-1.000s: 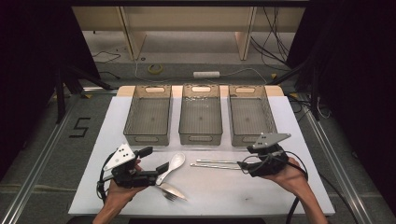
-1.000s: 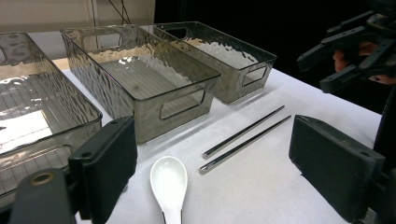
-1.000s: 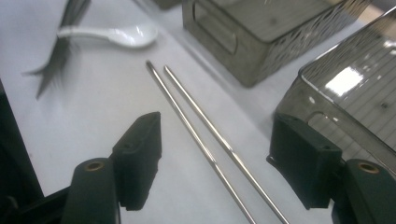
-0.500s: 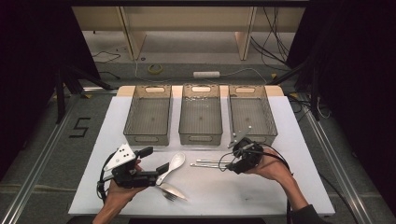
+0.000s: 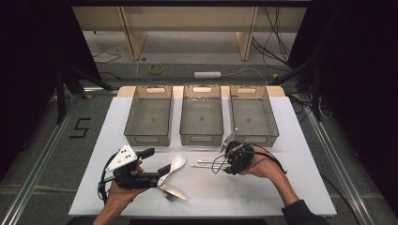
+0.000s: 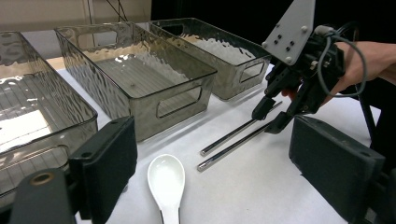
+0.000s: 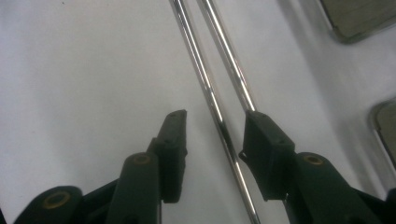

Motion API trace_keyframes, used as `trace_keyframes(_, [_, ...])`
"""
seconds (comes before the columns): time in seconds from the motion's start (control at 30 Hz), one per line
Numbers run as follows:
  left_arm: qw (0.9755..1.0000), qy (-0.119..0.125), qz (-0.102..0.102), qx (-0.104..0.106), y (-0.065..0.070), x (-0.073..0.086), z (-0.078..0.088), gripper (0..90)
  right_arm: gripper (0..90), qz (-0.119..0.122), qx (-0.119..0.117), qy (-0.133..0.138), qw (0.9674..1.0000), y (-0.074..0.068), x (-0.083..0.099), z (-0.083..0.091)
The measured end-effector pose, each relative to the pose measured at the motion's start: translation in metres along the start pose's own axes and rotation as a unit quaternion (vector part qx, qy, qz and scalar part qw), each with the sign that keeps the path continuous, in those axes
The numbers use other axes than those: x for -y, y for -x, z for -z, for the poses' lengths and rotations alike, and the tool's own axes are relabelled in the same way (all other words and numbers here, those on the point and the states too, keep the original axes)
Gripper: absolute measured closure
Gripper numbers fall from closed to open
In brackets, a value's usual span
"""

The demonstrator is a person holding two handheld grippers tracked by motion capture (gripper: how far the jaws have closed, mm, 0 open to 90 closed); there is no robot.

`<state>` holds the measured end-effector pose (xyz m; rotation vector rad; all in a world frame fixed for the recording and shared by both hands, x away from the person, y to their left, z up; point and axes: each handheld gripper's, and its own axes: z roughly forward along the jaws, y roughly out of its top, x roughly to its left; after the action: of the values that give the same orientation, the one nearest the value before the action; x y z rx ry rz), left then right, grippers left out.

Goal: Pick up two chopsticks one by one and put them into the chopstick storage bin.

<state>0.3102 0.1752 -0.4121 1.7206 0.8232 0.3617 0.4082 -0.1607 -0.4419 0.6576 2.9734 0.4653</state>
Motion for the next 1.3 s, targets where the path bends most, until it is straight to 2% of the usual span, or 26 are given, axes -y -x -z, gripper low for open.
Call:
trace_keyframes(0.07, [1.0, 0.0, 0.001, 0.0, 0.0, 0.0, 0.0, 14.7, 64.2, 0.004, -0.001, -0.005, 1.0, 0.003, 0.0, -0.003])
trace_keyframes(0.2, [1.0, 0.0, 0.001, 0.001, 0.0, 0.0, 0.0, 14.7, 68.8, -0.004, -0.002, -0.019, 0.9998, 0.005, 0.0, -0.007])
trace_keyframes(0.33, [1.0, -0.002, -0.001, 0.001, 0.0, 0.0, 0.0, 14.8, 72.7, 0.004, 0.0, -0.037, 0.9993, 0.006, 0.0, -0.011])
trace_keyframes(0.67, [1.0, -0.003, -0.001, 0.001, 0.0, 0.0, 0.0, 14.8, 78.1, 0.014, 0.005, -0.06, 0.9981, 0.005, -0.003, -0.015])
trace_keyframes(0.8, [1.0, -0.002, -0.002, 0.001, 0.0, 0.0, 0.0, 14.8, 81.4, 0.017, 0.008, -0.061, 0.998, 0.003, -0.003, -0.015])
trace_keyframes(0.83, [1.0, -0.002, -0.002, 0.001, 0.0, 0.0, 0.0, 14.8, 81.8, 0.028, 0.008, -0.063, 0.9976, 0.002, -0.003, -0.015])
trace_keyframes(1.03, [1.0, -0.002, -0.002, 0.0, 0.0, 0.0, 0.001, 14.8, 83.6, 0.055, 0.017, -0.077, 0.9954, -0.003, -0.006, -0.016])
trace_keyframes(1.23, [1.0, 0.002, 0.001, -0.003, 0.001, 0.0, 0.001, 15.0, 86.2, 0.07, 0.014, -0.081, 0.9942, -0.004, -0.007, -0.016])
trace_keyframes(1.3, [1.0, 0.0, 0.001, -0.002, 0.0, 0.0, 0.001, 15.0, 86.6, 0.067, 0.011, -0.081, 0.9944, -0.003, -0.007, -0.016])
